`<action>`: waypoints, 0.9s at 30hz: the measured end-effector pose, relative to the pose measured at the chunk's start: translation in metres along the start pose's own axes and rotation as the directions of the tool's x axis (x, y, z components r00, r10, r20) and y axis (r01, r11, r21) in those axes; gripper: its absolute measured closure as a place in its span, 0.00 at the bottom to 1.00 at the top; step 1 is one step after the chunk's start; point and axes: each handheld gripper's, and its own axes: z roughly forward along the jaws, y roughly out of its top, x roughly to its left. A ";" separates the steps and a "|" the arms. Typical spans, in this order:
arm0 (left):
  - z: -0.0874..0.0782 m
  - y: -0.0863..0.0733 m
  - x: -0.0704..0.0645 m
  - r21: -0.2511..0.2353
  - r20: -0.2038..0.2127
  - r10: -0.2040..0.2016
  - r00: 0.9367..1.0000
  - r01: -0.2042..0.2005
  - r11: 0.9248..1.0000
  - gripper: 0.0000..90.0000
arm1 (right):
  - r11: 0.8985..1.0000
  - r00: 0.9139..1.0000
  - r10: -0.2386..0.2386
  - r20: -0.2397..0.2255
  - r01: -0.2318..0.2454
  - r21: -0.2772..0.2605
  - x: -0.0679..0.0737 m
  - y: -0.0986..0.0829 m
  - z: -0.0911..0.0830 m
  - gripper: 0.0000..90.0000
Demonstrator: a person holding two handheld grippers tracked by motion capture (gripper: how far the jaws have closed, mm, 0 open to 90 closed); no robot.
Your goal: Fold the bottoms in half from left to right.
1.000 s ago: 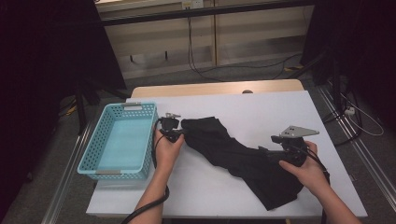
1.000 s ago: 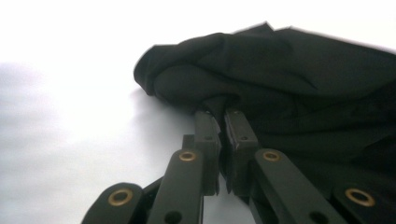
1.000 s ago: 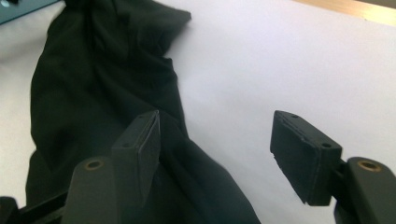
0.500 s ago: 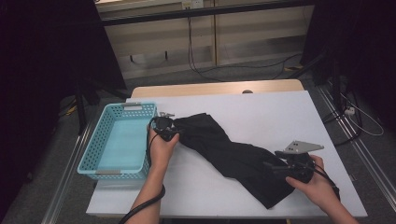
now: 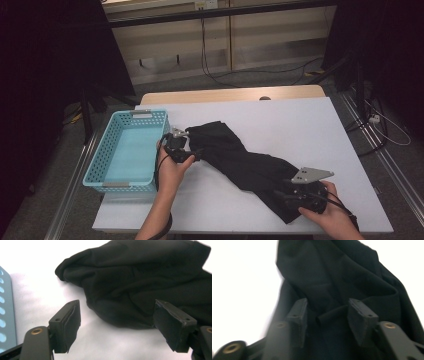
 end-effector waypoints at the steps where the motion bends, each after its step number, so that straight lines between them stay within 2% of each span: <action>1: -0.001 -0.001 -0.001 -0.004 -0.004 0.005 1.000 -0.005 1.000 0.26 | 1.000 1.000 -0.002 0.018 0.002 0.004 -0.002 0.000 -0.001 0.78; 2: -0.002 -0.002 -0.002 -0.007 -0.008 0.020 1.000 -0.020 1.000 0.26 | 1.000 0.999 0.001 0.045 0.000 -0.007 -0.005 0.000 -0.004 0.87; 3: -0.003 -0.003 -0.003 -0.013 0.001 0.019 1.000 -0.019 1.000 0.26 | 1.000 0.999 0.010 0.050 -0.009 -0.016 -0.009 0.000 -0.008 0.96; 4: -0.003 -0.004 -0.004 -0.018 0.005 0.019 1.000 -0.018 1.000 0.26 | 0.999 0.998 0.020 0.055 -0.019 -0.031 -0.013 0.000 -0.012 1.00; 7: -0.003 -0.006 -0.006 -0.010 0.001 0.033 0.999 -0.033 0.999 0.26 | 0.998 0.995 0.058 0.084 -0.055 -0.042 -0.028 -0.006 -0.023 1.00; 10: -0.003 -0.006 -0.007 -0.020 0.013 0.021 1.000 -0.021 1.000 0.26 | 0.993 0.988 0.108 0.115 -0.102 -0.053 -0.042 -0.014 -0.032 1.00; 11: -0.003 -0.006 -0.007 -0.021 0.010 0.028 1.000 -0.028 0.999 0.26 | 0.991 0.985 0.123 0.124 -0.117 -0.060 -0.046 -0.017 -0.035 1.00; 15: -0.003 -0.005 -0.009 -0.027 0.017 0.024 1.000 -0.023 0.999 0.26 | 0.989 0.978 0.148 0.147 -0.142 -0.045 -0.057 -0.030 -0.039 0.99; 16: -0.003 -0.005 -0.009 -0.026 0.014 0.036 0.999 -0.035 0.999 0.26 | 0.989 0.976 0.148 0.159 -0.143 -0.041 -0.058 -0.032 -0.039 0.95; 17: -0.004 -0.005 -0.009 -0.028 0.018 0.031 0.999 -0.030 0.999 0.26 | 0.988 0.973 0.153 0.175 -0.149 -0.039 -0.060 -0.032 -0.039 0.85; 19: -0.004 -0.006 -0.010 -0.029 0.024 0.029 0.999 -0.028 0.999 0.26 | 0.986 0.969 0.166 0.182 -0.158 -0.058 -0.061 -0.031 -0.039 0.74; 22: -0.005 -0.005 -0.010 -0.034 0.030 0.023 0.999 -0.022 0.999 0.25 | 0.985 0.972 0.169 0.166 -0.160 -0.065 -0.063 -0.028 -0.035 0.58; 27: -0.005 -0.007 -0.011 -0.026 0.034 0.025 0.999 -0.025 0.999 0.23 | 0.979 0.969 0.204 0.137 -0.198 -0.056 -0.069 -0.023 -0.019 0.53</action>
